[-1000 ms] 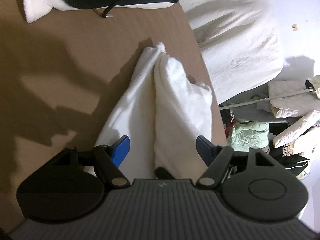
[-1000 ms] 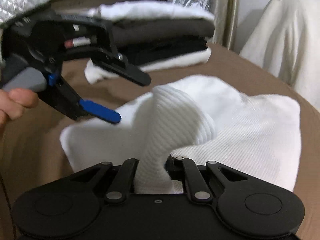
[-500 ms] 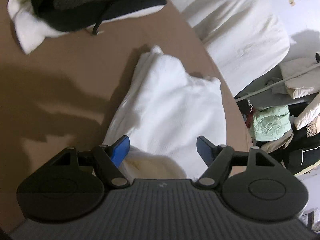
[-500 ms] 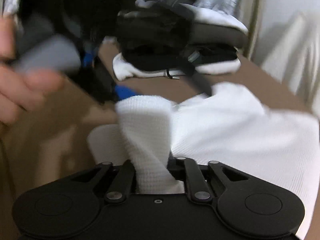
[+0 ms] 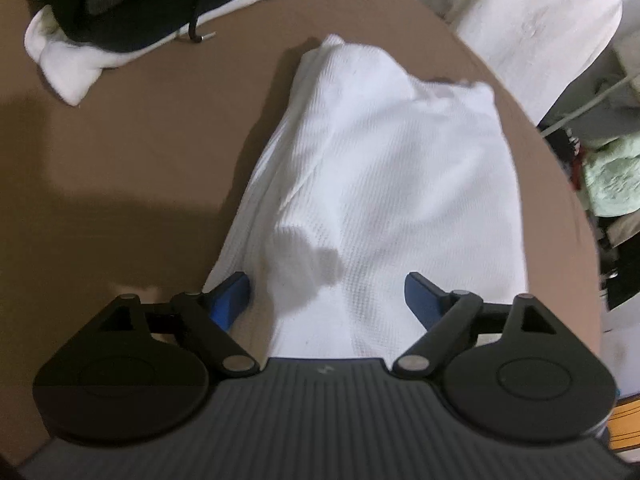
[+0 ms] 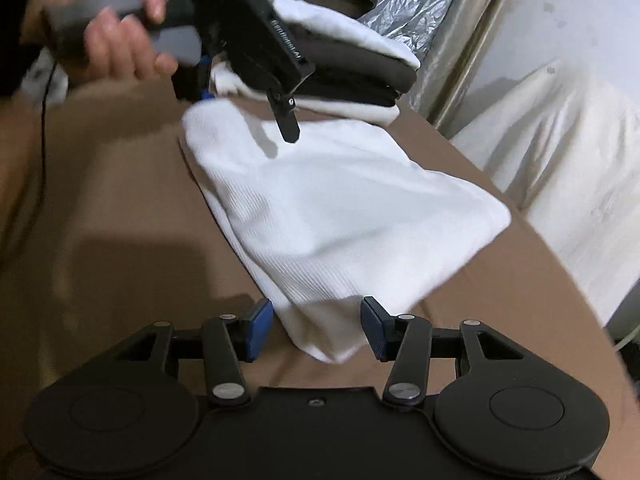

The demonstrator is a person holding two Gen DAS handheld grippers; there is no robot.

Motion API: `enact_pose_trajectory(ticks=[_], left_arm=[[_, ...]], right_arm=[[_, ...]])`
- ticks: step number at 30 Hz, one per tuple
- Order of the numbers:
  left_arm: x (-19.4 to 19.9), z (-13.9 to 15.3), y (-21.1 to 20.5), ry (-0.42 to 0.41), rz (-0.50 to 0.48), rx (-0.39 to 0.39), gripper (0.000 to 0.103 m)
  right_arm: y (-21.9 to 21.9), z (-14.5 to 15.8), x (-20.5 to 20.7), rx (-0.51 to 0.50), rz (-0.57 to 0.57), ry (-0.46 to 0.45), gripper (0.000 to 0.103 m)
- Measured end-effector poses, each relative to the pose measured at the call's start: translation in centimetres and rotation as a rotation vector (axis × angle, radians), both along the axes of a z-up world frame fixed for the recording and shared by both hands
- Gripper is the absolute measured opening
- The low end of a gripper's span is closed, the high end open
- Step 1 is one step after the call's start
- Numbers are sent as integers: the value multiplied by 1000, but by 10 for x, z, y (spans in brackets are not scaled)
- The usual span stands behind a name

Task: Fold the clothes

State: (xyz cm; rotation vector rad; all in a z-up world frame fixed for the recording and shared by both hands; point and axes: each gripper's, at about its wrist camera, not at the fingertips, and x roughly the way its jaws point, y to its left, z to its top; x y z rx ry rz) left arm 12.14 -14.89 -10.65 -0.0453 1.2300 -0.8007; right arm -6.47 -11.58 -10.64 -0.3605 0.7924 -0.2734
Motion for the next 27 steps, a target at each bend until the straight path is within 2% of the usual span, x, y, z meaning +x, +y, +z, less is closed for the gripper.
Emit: enact_pose_trajectory(ticks=[2,3,5,8,9,10,11,12,14,24,25,26,27], left_arm=[[-6,4,-6,-66,-9,50,61],[-10,8,-8,-111,-8,75,61],[-15,13,-10,-149,-20,93,62],[-15,10,-13,-95,-48,91,64],[-17,12,-11,-94,-43,87,65],[-19,15,-9,-96,-35,83,65],[-20,18,-7,-99,-28,78,65],[-22,22,-4,-101,-20,74,65],[-27,28,0,-122,-24,62,65],[-30,-4,-24,-99,-87,144,63],[-31,-4,-26,-116,-83,141,48],[-34,1,-28,-167,-79,143,12],[-37,8,-29,-227,-74,145,6]], right_arm=[[-7,-1,4,-12,-30,3,54],[-9,-1,2,-8,-46,-3,54],[-18,0,-2,24,-79,-31,54],[-34,-1,-5,116,-125,-77,53],[-37,-3,-4,152,-126,-73,50],[-38,-8,2,142,-113,-34,30],[-34,-14,10,55,-95,24,12],[-29,-17,15,-37,-65,53,11],[-23,-8,16,-70,-49,35,8],[-32,-17,6,31,-97,3,7],[-34,-16,6,47,-114,-12,10],[-37,-16,7,74,-131,-34,17],[-40,-14,6,98,-143,-49,19]])
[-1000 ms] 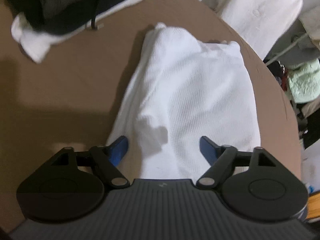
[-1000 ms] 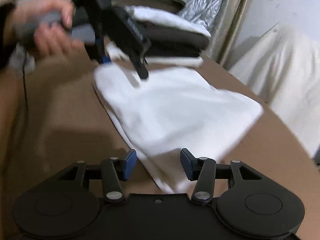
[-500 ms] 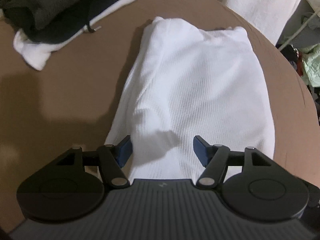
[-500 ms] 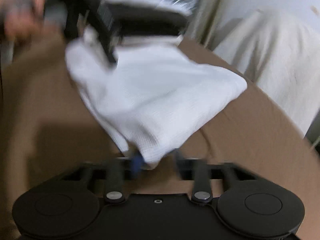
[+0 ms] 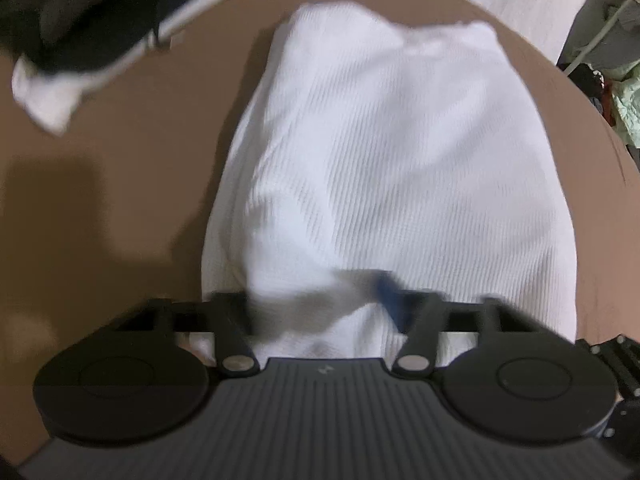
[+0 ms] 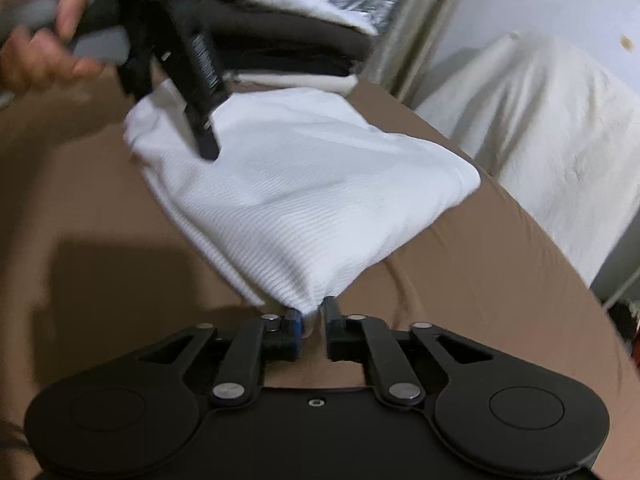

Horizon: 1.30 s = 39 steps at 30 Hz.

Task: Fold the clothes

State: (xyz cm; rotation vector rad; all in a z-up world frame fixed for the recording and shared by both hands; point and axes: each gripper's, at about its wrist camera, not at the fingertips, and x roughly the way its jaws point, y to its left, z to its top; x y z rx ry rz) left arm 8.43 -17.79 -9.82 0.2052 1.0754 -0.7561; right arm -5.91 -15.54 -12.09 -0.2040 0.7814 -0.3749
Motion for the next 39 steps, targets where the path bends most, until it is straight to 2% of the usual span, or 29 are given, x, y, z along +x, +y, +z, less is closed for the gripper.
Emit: enact_pose_trajectory(ticks=[1,3,4,5,6,7,8,11,13,15,16,17,20,22,23,26,27,28,29,30,31,32,33,34,36,37,38,39], left_arm=[[-3,7,-1,-61,1,0,6],[-8,35,8,-207,17,-43,5],[-7,50,18,-250,33,-81,5],[-2,61,30,-241,47,-130,5],[5,65,43,-194,60,-178,5],[10,62,49,-158,68,-184,5],[14,52,49,-127,73,-147,6],[23,-1,26,-6,67,69,7],[15,-4,13,-44,34,136,9],[6,2,4,-99,5,179,20],[3,6,4,-124,1,181,40],[1,9,5,-150,5,178,54],[8,22,15,-250,94,180,54],[20,34,22,-286,145,160,55],[33,38,25,-250,149,133,55],[70,46,29,-110,148,34,55],[79,47,20,-84,108,10,55],[85,47,7,-87,76,19,55],[90,43,-10,-96,47,33,55],[95,38,-28,-105,18,46,55],[100,30,-46,-89,-23,43,61],[106,19,-55,-74,-30,43,72],[112,8,-62,-62,-26,44,76],[118,-4,-69,-49,-21,45,76],[131,-26,-82,-23,-13,47,77],[135,-29,-80,-28,14,11,74],[138,-25,-76,-66,51,-2,69],[140,-22,-73,-112,89,-6,69]], right_arm=[[-2,1,-1,23,-4,-19,19],[-4,7,-6,60,25,-58,7],[-3,11,-9,76,43,-82,4],[-2,16,-12,92,61,-106,1],[-2,20,-16,108,79,-129,1],[-1,23,-17,114,89,-131,1],[1,26,-18,118,97,-128,1],[-2,16,-16,151,100,-83,1],[-3,10,-16,161,97,-61,1],[-2,7,-17,146,95,-50,1],[0,7,-18,132,98,-43,1],[1,8,-18,119,101,-36,1],[3,12,-20,121,146,6,3],[-3,21,-24,196,171,-4,5],[-11,29,-26,290,173,-34,9],[-47,56,-23,574,165,-122,10],[-60,65,-19,662,160,-147,10],[-70,74,-13,677,152,-159,21],[-80,84,-2,652,145,-161,37],[-89,89,8,607,128,-158,44],[-98,92,19,557,93,-157,59],[-108,94,30,508,55,-156,69],[-119,94,39,494,4,-168,73],[-133,91,45,521,-63,-199,82],[-165,75,50,682,-177,-244,83],[-178,67,50,763,-216,-256,83],[-188,58,48,820,-250,-269,83],[-198,49,45,873,-284,-284,83]])
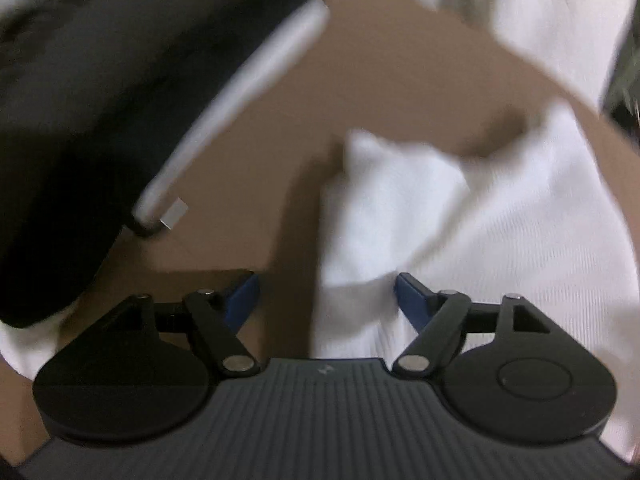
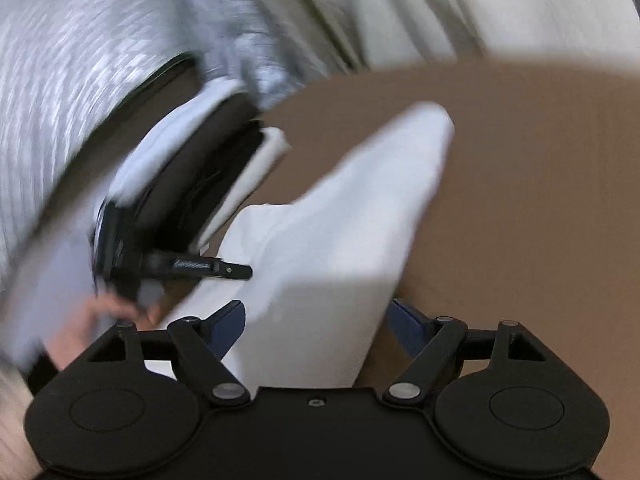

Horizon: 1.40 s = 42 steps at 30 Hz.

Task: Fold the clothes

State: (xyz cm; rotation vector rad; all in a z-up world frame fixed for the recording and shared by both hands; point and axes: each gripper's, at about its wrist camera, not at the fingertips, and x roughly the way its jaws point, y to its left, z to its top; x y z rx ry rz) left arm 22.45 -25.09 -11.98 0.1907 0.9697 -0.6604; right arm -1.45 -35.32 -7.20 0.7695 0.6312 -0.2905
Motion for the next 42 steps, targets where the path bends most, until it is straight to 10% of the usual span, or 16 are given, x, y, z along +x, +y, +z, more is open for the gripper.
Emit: enact_pose_trajectory(ticks=[4,13,16,21,24,29,32,36,42], left_arm=[[2,11,8,-101,77,21,67],[-26,25,42,39,90,-135,68],[-40,31,53,20,93,-144,68],[-64,51,72,-25,48,-230,72],[-67,48,73,56,45,-291,72],[-74,23,55,266,16,-279,72],[-84,5,45,389,4,-258,73],[-102,-7,54,521,50,-171,74],[-117,-30,70,696,148,-368,85]], right_arm=[[-27,-35,-4,135,-65,-19,83],[-83,-87,64,421,-41,-140,84],[-86,-68,103,271,13,-88,33],[-60,-15,57,71,-73,-326,28],[-60,-1,19,-64,-196,-344,28],[-98,-36,-10,-108,-310,-56,37],[-104,-48,-36,-56,-347,-112,56],[-108,-50,-43,2,-331,-139,56],[-117,-39,-28,62,-253,-113,57]])
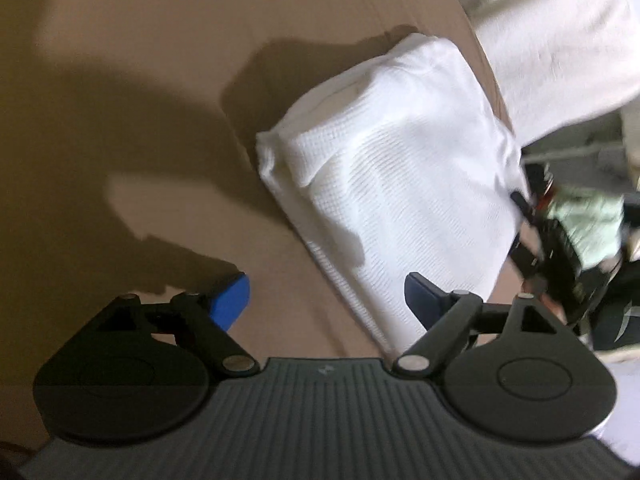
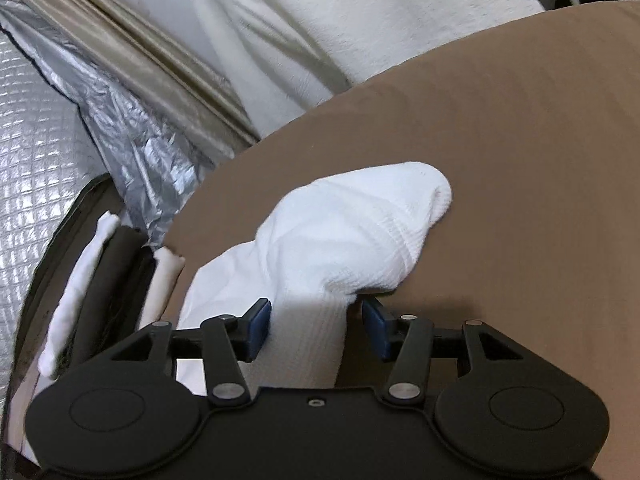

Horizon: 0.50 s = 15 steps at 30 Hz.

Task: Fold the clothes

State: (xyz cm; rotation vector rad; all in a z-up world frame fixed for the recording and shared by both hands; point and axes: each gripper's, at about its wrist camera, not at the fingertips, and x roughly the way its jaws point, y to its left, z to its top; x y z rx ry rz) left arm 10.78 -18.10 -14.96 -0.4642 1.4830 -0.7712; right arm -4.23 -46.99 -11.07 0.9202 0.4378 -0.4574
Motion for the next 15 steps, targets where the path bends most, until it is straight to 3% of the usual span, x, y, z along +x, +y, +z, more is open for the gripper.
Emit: enact_pose_trajectory(ticks=[2,4,6,8,11,13,15], left_arm=[[1,-6,-2,9,49,-26,88],[-2,-8,-6,-23,93,-28,93],[-5,-10,-9,-58,133,-31,98],[-8,-12,-12,-94,173,-33,99],[-10,0,-43,-307,100,84,97],[-12,9,-65,-456,42,169,89],[-17,16,-84,-610,-12,253,54]], right_arm=[[-7,0,6,56,32,-19,66],[-18,-12,12,240,119,-81,76],[-24,-20,13,350,117,-143,76],[-27,-23,16,367,104,-134,76],[-31,-24,22,307,101,-76,76],[-34,-30,27,266,65,-24,76],[-38,-36,31,236,44,0,76]])
